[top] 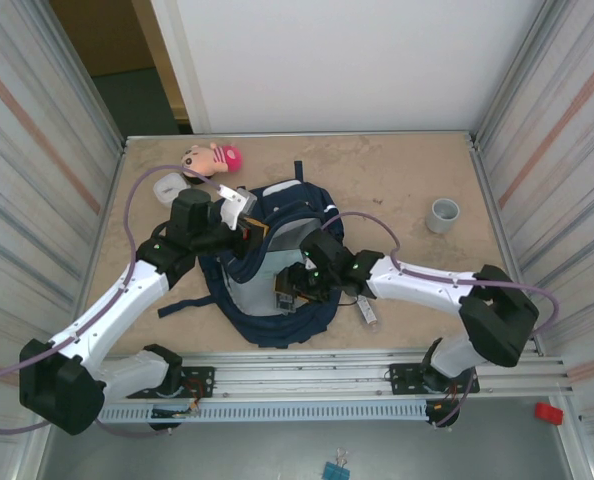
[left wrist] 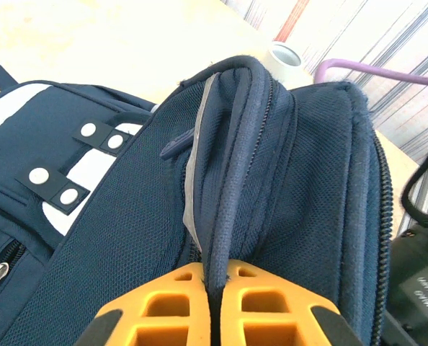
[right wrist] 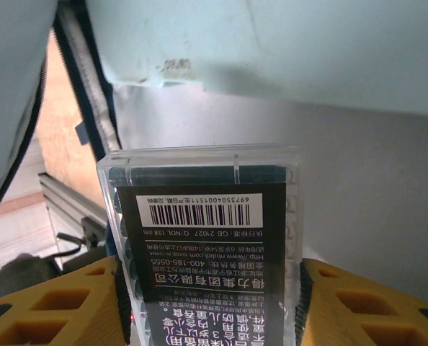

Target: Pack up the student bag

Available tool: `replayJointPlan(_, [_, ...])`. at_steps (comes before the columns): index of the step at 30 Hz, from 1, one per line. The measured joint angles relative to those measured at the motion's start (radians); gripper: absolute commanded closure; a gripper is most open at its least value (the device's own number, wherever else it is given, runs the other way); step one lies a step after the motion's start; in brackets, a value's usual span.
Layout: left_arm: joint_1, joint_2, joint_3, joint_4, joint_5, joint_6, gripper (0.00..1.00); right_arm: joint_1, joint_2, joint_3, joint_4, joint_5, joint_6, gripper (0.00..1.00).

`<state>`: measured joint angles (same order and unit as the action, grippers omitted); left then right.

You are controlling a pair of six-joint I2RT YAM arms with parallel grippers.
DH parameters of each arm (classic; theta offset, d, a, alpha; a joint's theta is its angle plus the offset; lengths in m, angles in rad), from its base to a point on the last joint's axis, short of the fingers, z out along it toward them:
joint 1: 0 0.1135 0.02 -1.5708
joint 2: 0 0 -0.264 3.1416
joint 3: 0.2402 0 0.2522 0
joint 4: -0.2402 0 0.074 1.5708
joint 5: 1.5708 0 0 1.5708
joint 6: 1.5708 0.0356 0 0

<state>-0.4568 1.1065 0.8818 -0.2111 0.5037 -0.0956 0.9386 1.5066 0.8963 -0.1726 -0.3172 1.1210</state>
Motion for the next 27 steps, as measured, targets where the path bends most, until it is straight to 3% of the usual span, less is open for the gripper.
replayJointPlan(14, [0.006, -0.021, 0.000, 0.000, -0.004, 0.001, 0.94, -0.148, 0.197, 0.157, 0.067, 0.054, -0.016, 0.60])
replayJointPlan(18, [0.006, -0.026, 0.000, 0.000, -0.010, 0.001, 0.94, -0.158, 0.201, 0.172, 0.067, 0.059, -0.034, 0.53])
replayJointPlan(23, [0.006, -0.032, -0.002, 0.000, -0.016, 0.002, 0.94, -0.155, 0.134, 0.109, 0.078, 0.056, -0.058, 0.42])
replayJointPlan(27, [0.006, -0.032, -0.024, 0.000, -0.014, 0.002, 0.94, -0.153, -0.025, 0.027, 0.083, 0.057, -0.079, 0.40])
